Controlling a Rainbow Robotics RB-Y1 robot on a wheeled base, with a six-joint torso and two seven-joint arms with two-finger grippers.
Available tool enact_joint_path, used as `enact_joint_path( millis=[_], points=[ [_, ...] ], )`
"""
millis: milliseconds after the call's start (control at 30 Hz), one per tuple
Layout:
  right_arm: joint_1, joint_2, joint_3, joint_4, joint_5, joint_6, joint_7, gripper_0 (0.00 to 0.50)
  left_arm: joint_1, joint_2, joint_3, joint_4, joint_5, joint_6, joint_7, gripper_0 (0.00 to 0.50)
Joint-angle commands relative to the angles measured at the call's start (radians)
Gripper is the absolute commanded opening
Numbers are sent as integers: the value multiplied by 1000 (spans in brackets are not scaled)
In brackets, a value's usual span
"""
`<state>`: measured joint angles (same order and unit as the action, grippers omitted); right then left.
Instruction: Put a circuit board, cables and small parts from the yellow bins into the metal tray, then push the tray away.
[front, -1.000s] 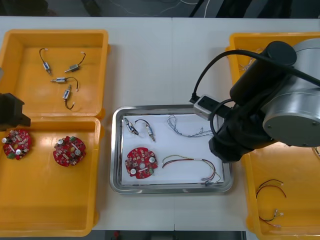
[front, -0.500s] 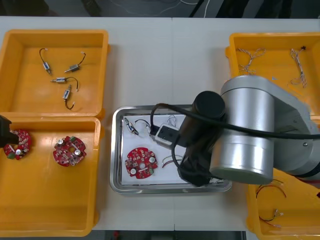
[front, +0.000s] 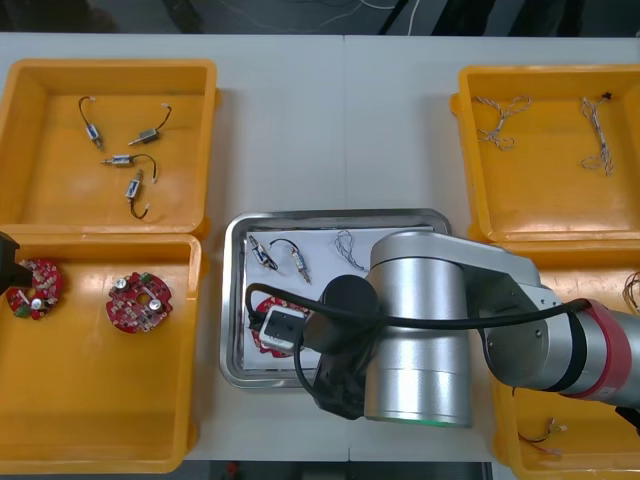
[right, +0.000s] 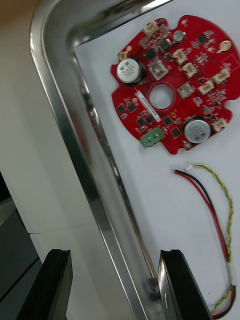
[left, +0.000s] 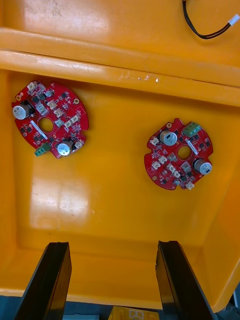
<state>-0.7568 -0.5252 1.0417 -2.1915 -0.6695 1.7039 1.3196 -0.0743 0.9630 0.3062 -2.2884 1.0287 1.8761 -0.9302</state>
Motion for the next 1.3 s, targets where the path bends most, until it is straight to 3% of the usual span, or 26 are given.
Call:
enact_joint_path(
  millis=[33,533,1067,1300],
  points=[
    [-41,21,81,1,34,-40,21,500,18,-10,30,-25,-10,-11,-48,500],
    [-75,21,239,62,142,-130,12,500,18,-10,30,-25,-10,-11,-48,500],
    [-78,8,287,108,139,-167,4,500,18,-10,30,-25,-10,-11,-48,500],
    [-85,7,336,108,203,-168,-7,500,18,-10,30,-25,-10,-11,-48,500]
  ],
)
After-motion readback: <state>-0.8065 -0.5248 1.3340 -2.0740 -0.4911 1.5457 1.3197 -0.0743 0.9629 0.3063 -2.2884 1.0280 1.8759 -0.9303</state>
